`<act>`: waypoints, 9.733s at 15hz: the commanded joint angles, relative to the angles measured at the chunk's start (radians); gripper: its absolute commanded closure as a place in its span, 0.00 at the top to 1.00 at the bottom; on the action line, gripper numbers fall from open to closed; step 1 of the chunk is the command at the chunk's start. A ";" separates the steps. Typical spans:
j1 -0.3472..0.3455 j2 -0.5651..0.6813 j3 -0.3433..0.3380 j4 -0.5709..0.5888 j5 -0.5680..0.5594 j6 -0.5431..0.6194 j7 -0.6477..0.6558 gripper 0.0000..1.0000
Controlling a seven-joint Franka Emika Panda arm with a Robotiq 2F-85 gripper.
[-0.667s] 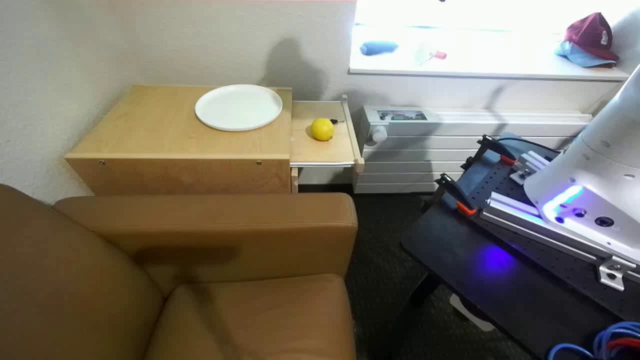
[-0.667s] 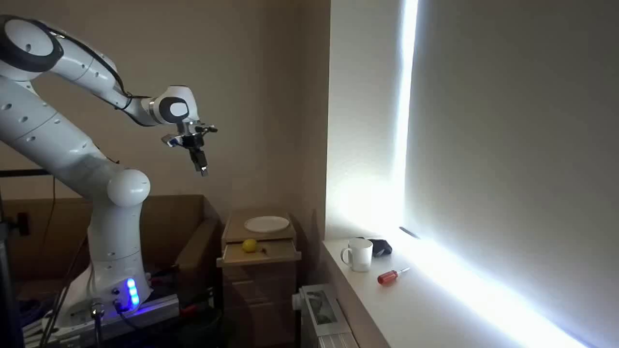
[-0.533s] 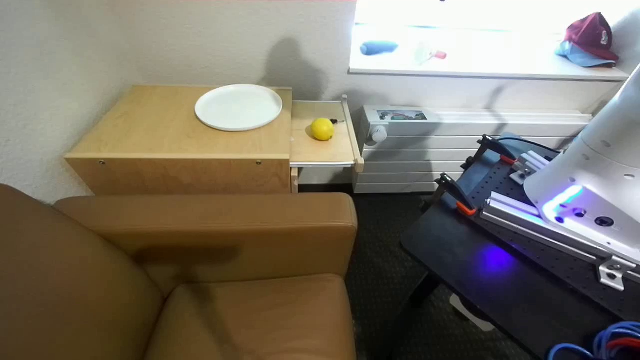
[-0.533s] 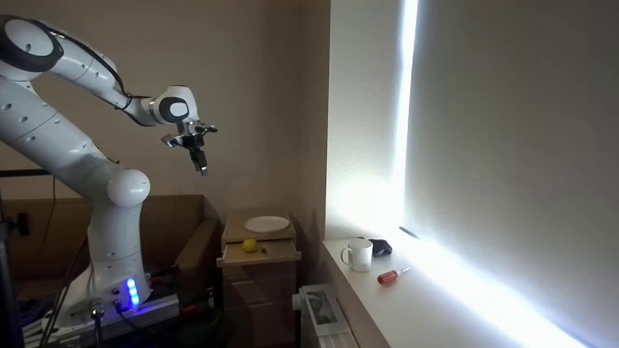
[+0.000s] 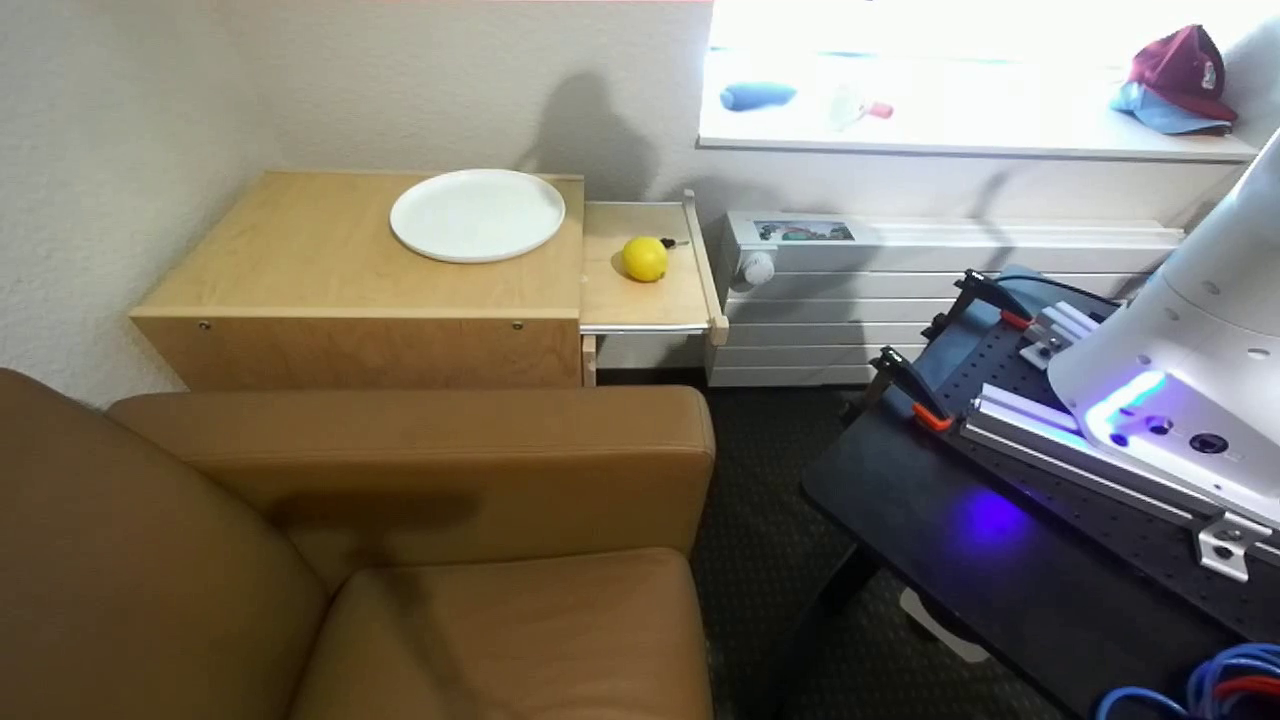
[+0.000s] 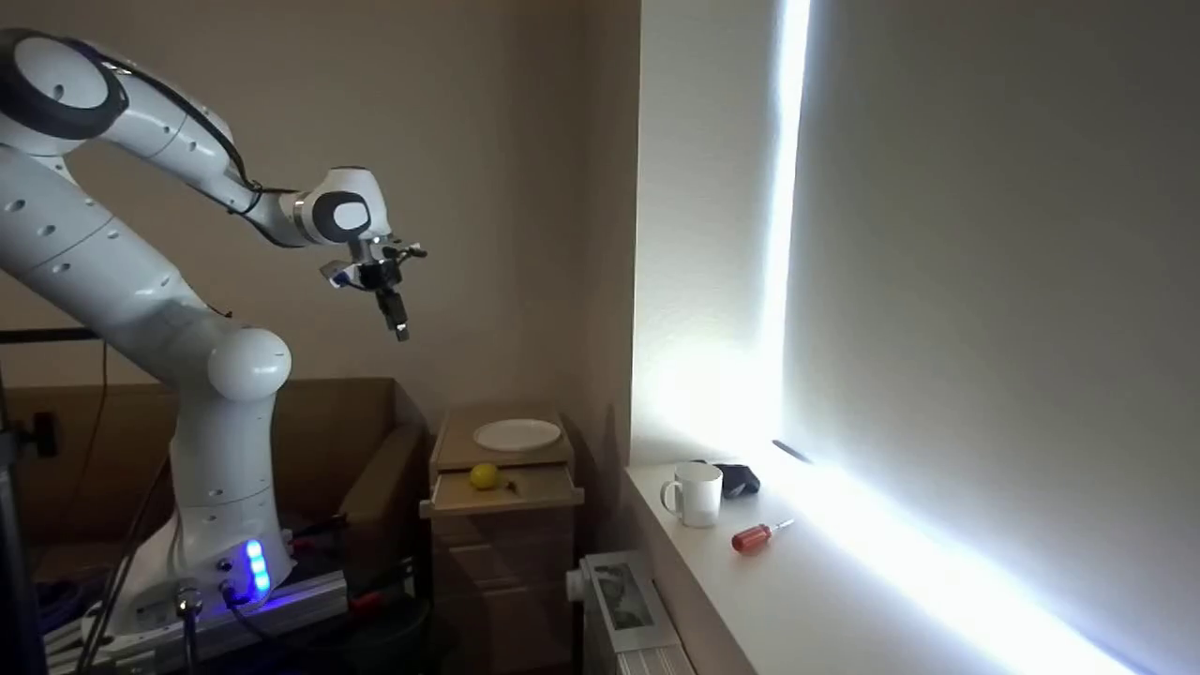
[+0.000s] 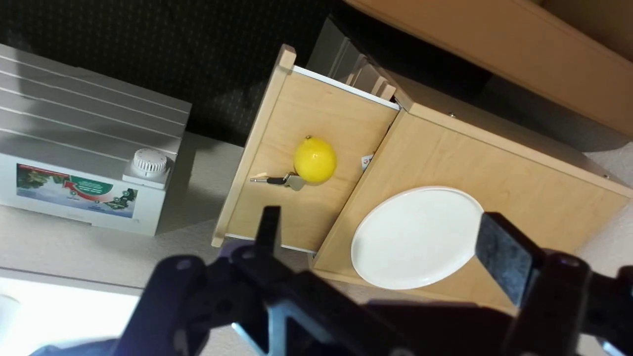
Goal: Pick the orange object and put it on the plate then close the drawer
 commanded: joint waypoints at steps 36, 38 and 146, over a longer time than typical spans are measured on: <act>0.093 1.220 -0.269 0.433 0.055 0.607 0.240 1.00; 0.081 1.228 -0.238 0.448 0.092 0.606 0.237 1.00; 0.266 1.444 -0.487 1.300 -0.337 -0.123 1.563 1.00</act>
